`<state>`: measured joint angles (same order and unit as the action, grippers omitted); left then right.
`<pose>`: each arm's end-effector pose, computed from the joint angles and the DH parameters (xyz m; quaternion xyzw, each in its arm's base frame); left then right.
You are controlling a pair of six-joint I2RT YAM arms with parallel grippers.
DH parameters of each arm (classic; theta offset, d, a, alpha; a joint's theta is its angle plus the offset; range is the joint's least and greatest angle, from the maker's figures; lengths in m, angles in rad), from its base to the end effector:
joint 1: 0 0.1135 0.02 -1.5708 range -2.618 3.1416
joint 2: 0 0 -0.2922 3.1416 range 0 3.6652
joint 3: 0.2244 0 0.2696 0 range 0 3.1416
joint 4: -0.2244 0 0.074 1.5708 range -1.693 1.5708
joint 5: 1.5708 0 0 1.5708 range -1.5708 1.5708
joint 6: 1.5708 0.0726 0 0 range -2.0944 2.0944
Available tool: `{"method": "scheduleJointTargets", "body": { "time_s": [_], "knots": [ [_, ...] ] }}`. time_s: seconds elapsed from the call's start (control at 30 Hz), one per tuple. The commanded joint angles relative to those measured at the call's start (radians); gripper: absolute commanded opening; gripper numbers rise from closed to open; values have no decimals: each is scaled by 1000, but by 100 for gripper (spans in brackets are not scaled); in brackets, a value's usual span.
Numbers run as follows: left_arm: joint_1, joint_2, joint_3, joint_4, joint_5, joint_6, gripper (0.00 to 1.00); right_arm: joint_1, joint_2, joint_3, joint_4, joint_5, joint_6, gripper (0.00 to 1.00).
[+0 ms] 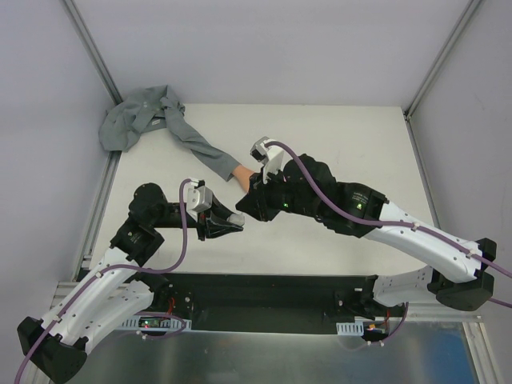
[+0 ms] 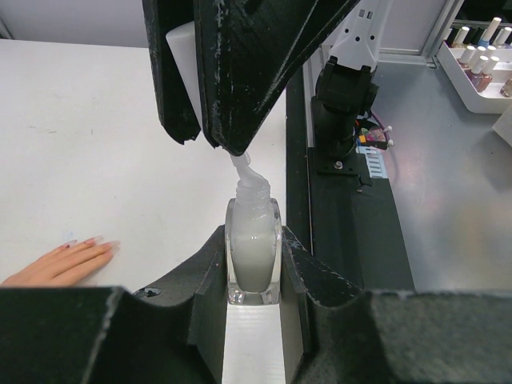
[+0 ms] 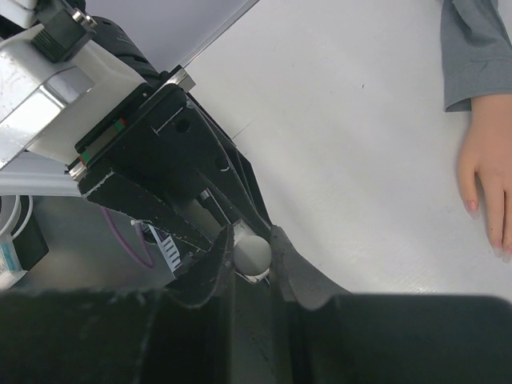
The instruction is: Paint the nails
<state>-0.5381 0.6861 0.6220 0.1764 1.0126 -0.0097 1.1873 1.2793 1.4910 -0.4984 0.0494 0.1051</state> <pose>0.1160 -0.1409 0.3542 0.5012 0.4681 -0.4875 0.5404 0.1234 0.2963 0.4658 -0.3997 0.6939 0.3447 0.4899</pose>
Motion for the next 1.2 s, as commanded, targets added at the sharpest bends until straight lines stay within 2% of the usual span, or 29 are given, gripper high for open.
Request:
{"method": "scheduleJointTargets", "body": {
  "time_s": [0.0,1.17],
  "knots": [
    [-8,-5,-4,61,21,13,0,5,-28,-1,50,10,16,0],
    [-8,-23,-10,64,-16,13,0,26,-43,-78,89,-11,62,0]
  ]
}}
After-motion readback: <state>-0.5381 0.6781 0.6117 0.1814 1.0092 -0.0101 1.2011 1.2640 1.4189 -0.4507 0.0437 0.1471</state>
